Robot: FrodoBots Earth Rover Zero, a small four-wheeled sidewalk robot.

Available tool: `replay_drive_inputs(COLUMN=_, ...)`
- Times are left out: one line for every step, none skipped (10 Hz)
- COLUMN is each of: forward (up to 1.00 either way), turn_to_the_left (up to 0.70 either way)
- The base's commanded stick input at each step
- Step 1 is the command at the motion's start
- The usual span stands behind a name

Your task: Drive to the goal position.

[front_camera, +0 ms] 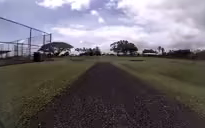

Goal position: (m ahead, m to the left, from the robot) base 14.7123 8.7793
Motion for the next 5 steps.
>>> replay_drive_inputs(forward=0.70, turn_to_the_left=0.01)
replay_drive_inputs(forward=0.70, turn_to_the_left=0.01)
replay_drive_inputs(forward=0.70, turn_to_the_left=0.01)
replay_drive_inputs(forward=0.70, turn_to_the_left=0.01)
replay_drive_inputs(forward=0.70, turn_to_the_left=0.01)
